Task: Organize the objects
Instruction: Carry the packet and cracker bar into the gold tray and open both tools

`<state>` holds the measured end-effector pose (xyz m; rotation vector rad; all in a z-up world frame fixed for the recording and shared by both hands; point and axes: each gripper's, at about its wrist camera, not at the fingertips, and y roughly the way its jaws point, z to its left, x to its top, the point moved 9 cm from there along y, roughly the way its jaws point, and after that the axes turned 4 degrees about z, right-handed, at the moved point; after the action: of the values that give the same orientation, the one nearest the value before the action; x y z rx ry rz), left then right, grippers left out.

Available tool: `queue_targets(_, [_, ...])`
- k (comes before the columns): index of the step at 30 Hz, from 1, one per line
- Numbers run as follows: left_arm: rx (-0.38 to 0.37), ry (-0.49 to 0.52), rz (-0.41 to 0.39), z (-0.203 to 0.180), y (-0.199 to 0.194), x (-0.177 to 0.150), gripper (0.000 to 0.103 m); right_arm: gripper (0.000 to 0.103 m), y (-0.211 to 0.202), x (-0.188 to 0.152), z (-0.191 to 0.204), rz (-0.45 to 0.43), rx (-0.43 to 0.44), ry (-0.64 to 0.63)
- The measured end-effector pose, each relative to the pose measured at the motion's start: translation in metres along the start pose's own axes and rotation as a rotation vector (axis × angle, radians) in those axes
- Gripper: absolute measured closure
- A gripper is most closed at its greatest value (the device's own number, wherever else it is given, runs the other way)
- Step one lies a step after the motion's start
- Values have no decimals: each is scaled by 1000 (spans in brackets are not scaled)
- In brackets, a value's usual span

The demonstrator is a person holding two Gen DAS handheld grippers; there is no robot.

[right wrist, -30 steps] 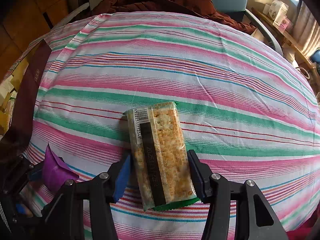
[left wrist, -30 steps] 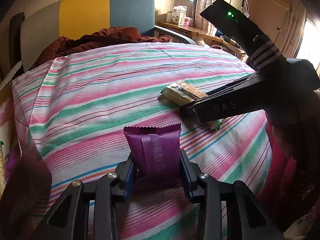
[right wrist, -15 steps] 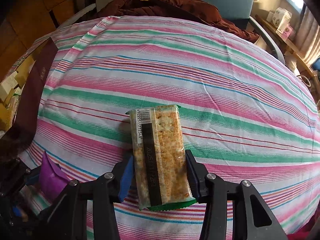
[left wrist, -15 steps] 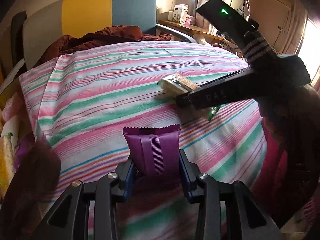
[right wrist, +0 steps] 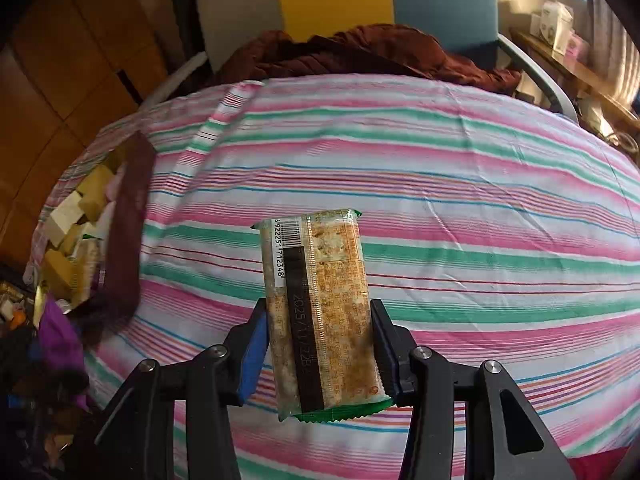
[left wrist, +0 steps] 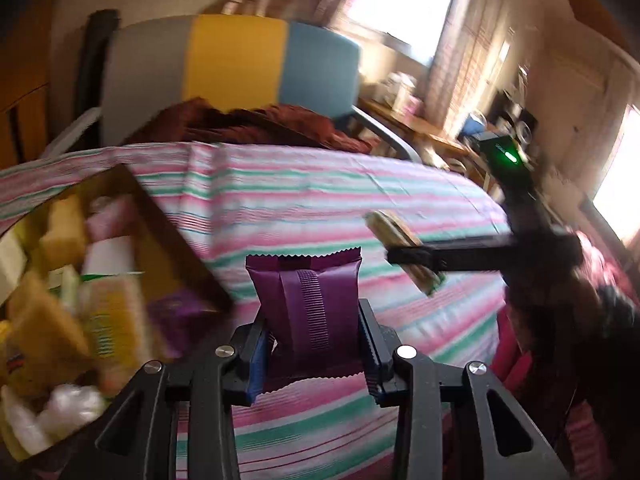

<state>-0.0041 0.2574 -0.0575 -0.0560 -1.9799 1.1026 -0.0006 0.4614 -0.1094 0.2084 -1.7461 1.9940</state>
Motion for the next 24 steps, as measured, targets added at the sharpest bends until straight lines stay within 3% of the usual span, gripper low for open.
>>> queue_targets(7, [88,-161,-79,81,-47,5,64,55,-22,12,81,-73,136,-66])
queue_targets(13, [164,-312,-112,154,-72,2,64,55,-19,27,163,-82,210,-188])
queue_targets(20, [200,-383,-124,201,-74,5,64,55,7,45,230,-55,191,-323])
queue_targets(24, [199,-421,-115,218,-65,9,64,55,23,55,246,-36,165,-362])
